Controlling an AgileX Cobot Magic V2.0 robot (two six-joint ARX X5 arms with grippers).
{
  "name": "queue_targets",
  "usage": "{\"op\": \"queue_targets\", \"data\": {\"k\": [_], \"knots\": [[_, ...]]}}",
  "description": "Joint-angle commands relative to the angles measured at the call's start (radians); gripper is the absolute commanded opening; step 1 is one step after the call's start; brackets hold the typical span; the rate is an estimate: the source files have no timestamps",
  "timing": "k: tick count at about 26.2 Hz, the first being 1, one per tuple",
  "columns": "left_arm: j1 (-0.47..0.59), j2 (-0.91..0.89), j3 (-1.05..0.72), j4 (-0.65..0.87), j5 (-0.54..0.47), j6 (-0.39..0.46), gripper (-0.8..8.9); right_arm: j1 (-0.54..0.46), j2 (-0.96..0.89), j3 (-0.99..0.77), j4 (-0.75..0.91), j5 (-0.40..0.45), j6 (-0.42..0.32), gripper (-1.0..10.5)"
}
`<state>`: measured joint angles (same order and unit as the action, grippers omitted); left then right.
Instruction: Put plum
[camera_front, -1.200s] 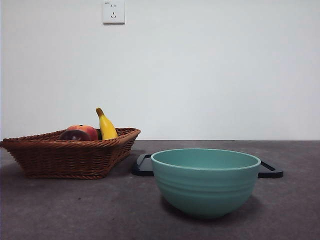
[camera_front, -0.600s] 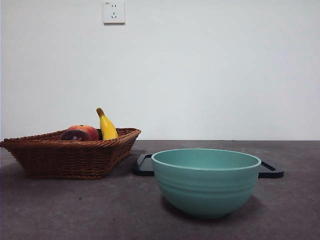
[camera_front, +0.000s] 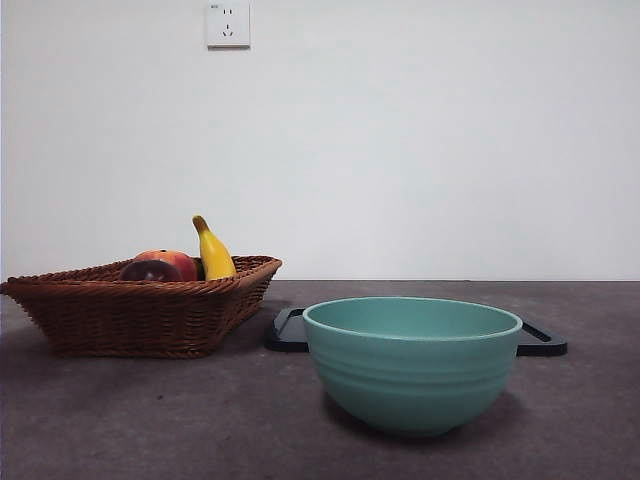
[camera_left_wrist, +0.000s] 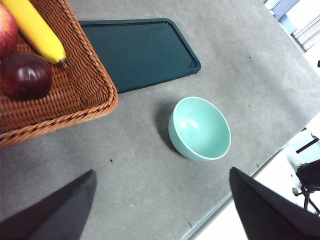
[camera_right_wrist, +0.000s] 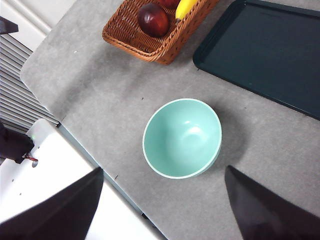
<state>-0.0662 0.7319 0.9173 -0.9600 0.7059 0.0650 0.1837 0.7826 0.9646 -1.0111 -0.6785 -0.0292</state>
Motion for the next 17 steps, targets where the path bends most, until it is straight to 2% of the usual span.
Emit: {"op": "queue_targets", "data": {"k": [1,6,13,17], "knots": [[-0.002,0.005,0.019,0.010,0.000,0.013,4.40,0.004,0.006,0.019,0.007,-0.002,0.000,4.0],[-0.003,0.008,0.019,0.018,-0.038,0.008,4.38,0.004,0.006,0.019,0.007,-0.002,0.002,4.0],[-0.016,0.057,0.026,0.108,-0.144,-0.058,4.37,0.004,0.007,0.019,0.013,-0.002,0.003,4.0],[-0.048,0.134,0.064,0.134,-0.216,-0.059,4.36,0.004,0.006,0.019,0.016,-0.002,0.003,4.0]]}}
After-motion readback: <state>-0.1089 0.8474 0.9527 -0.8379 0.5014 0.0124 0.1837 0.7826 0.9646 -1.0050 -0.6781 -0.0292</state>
